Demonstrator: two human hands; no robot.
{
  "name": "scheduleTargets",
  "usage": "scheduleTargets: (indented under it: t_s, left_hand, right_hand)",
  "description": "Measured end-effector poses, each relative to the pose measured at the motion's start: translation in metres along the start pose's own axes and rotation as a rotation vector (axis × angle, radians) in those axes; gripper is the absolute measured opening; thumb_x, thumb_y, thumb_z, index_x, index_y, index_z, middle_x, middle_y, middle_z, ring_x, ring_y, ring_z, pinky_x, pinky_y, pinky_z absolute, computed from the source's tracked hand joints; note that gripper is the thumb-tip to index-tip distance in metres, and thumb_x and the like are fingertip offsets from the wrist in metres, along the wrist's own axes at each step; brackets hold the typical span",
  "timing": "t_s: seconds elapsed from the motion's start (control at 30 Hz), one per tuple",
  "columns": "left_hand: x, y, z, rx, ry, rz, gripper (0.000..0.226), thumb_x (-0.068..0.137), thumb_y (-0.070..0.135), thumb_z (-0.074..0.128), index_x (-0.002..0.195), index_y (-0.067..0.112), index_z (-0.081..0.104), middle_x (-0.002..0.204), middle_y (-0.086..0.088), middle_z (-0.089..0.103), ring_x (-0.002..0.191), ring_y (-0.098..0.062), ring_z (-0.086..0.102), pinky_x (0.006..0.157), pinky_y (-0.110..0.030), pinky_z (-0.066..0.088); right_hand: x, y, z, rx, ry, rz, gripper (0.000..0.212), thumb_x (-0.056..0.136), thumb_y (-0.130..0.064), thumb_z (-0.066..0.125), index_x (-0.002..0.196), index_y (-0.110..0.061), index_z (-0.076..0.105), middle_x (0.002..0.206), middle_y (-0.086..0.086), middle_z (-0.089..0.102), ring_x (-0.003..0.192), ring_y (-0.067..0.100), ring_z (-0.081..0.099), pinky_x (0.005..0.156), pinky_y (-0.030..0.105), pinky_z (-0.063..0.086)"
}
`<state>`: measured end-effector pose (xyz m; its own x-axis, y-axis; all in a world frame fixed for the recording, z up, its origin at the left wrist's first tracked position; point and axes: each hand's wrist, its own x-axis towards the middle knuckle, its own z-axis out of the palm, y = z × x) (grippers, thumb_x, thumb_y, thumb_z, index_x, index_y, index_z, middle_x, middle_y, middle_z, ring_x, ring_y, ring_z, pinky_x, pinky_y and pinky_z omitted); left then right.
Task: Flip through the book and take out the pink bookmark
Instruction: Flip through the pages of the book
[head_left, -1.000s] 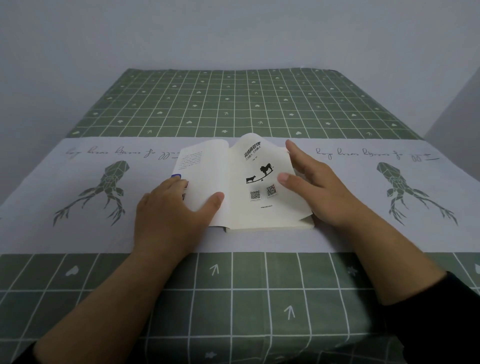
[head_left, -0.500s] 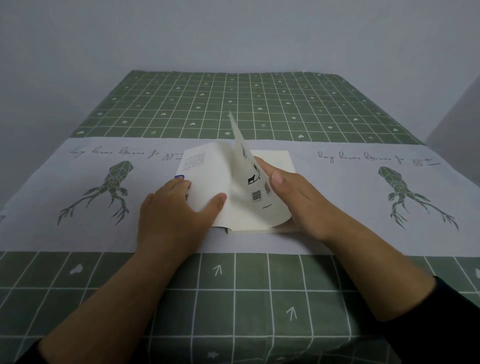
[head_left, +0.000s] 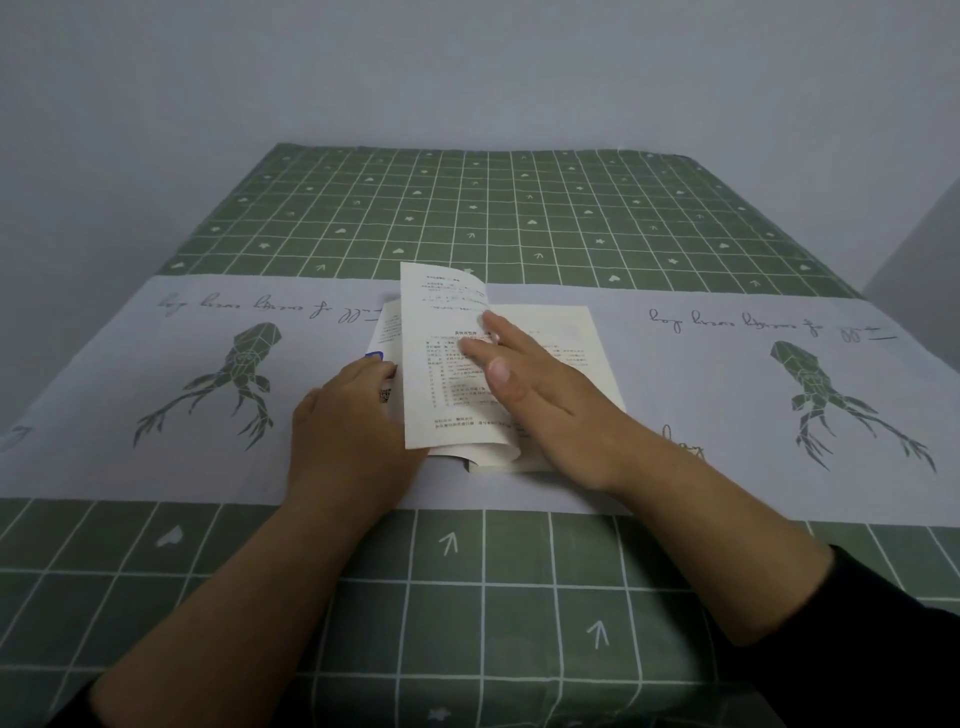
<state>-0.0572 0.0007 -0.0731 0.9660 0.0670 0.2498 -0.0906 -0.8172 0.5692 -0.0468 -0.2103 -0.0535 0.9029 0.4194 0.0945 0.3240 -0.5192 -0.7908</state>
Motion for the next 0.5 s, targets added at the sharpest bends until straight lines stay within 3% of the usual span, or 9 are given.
scheduleTargets:
  t_s: [0.13,0.27,0.4,0.5]
  left_hand:
    - [-0.0004,-0.0037,0.0022,-0.019,0.058,0.039,0.032,0.086,0.031,0.069,0.111,0.011,0.065,0.118,-0.007,0.067,0.102,-0.028,0.062,0.084,-0.039,0.044]
    - [-0.0007,-0.0034,0.0012,-0.032,0.042,0.044,0.021,0.090,0.032,0.064,0.105,0.016,0.063,0.107,-0.002,0.067,0.093,-0.023,0.061,0.084,-0.048,0.050]
    - [-0.0028,0.0029,-0.0021,-0.051,0.031,0.005,0.052,0.077,0.060,0.051,0.105,0.019,0.063,0.108,0.000,0.068,0.093,-0.021,0.061,0.084,-0.050,0.050]
    - [-0.0021,0.0035,-0.0013,-0.050,0.018,0.004,0.058,0.077,0.063,0.046,0.107,0.018,0.063,0.113,-0.004,0.068,0.096,-0.025,0.061,0.085,-0.051,0.050]
  right_hand:
    - [0.0039,0.0039,0.0060,-0.088,0.035,-0.018,0.063,0.099,-0.070,0.031,0.152,-0.039,0.045,0.171,-0.021,0.013,0.153,-0.003,0.019,0.121,0.029,0.018]
    - [0.0042,0.0060,0.0083,-0.146,0.047,-0.034,0.060,0.104,-0.061,0.031,0.156,-0.032,0.041,0.169,-0.016,0.022,0.152,-0.002,0.020,0.121,0.028,0.020]
    - [0.0042,0.0051,0.0094,-0.162,0.078,-0.038,0.055,0.106,-0.050,0.041,0.154,-0.022,0.041,0.161,-0.010,0.038,0.146,0.004,0.033,0.119,0.029,0.029]
    - [0.0044,0.0049,0.0103,-0.183,0.093,-0.021,0.045,0.106,-0.048,0.042,0.142,-0.022,0.046,0.143,-0.010,0.047,0.124,0.007,0.048,0.105,0.035,0.043]
